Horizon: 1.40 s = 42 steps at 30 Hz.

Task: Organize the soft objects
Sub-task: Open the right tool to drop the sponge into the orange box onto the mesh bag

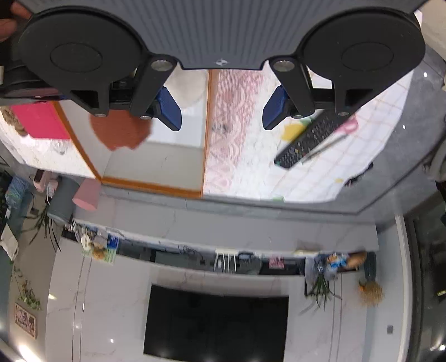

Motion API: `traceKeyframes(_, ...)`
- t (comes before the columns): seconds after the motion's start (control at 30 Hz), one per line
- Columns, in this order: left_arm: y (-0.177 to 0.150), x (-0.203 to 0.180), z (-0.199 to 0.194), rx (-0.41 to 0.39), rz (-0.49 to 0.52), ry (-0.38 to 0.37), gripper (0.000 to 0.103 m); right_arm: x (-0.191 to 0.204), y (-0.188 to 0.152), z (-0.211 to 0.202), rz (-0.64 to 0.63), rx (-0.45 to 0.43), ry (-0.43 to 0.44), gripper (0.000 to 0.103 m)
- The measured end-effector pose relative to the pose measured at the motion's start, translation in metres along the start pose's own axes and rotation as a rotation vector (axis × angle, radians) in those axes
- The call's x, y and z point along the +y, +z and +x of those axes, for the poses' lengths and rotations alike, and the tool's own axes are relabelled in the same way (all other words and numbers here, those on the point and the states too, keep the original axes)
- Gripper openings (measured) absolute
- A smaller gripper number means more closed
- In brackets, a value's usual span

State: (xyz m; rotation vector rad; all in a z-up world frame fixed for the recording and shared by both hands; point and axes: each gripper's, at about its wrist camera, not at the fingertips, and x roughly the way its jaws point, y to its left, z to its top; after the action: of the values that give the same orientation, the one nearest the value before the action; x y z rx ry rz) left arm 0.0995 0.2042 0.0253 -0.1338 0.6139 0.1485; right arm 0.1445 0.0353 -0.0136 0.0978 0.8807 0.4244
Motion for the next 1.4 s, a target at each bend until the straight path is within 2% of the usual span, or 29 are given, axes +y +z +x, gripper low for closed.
traceKeyframes(0.17, -0.005, 0.006, 0.01, 0.046, -0.018, 0.003, 0.076, 0.018, -0.006, 0.031, -0.015, 0.058, -0.048, 0.072)
traceKeyframes(0.27, -0.008, 0.011, 0.01, 0.055, -0.03, -0.013, 0.076, 0.017, -0.007, 0.046, 0.024, 0.102, -0.018, 0.072)
traceKeyframes(0.37, -0.009, 0.012, 0.013, 0.069, -0.034, -0.012, 0.076, 0.018, -0.006, 0.058, 0.027, 0.141, -0.05, 0.072)
traceKeyframes(0.47, -0.009, 0.011, 0.014, 0.089, -0.03, -0.012, 0.076, 0.022, -0.005, 0.057, 0.007, 0.139, -0.045, 0.074)
traceKeyframes(0.57, -0.007, 0.012, 0.006, 0.066, -0.048, -0.003, 0.076, 0.023, -0.005, 0.052, -0.024, 0.139, -0.085, 0.079)
traceKeyframes(0.67, -0.005, 0.015, -0.002, 0.045, -0.061, -0.003, 0.076, 0.029, -0.005, 0.046, -0.075, 0.136, -0.083, 0.083)
traceKeyframes(0.83, 0.006, 0.014, -0.027, -0.011, -0.08, 0.043, 0.076, 0.038, -0.01, 0.021, -0.153, 0.108, -0.071, 0.083)
traceKeyframes(0.97, 0.017, 0.004, -0.06, -0.096, -0.051, 0.056, 0.076, 0.042, -0.007, -0.013, -0.185, 0.053, -0.037, 0.084)
traceKeyframes(1.1, 0.024, -0.01, -0.091, -0.18, -0.031, 0.068, 0.076, 0.031, -0.001, -0.056, -0.202, -0.01, -0.014, 0.09)
traceKeyframes(1.17, 0.026, -0.02, -0.103, -0.212, -0.021, 0.078, 0.076, 0.022, 0.001, -0.078, -0.202, -0.036, -0.028, 0.09)
traceKeyframes(1.27, 0.029, -0.036, -0.116, -0.237, -0.02, 0.05, 0.077, 0.0, 0.004, -0.115, -0.184, -0.084, -0.059, 0.09)
traceKeyframes(1.4, 0.031, -0.059, -0.123, -0.242, -0.024, -0.004, 0.077, -0.036, 0.004, -0.164, -0.15, -0.186, -0.163, 0.092)
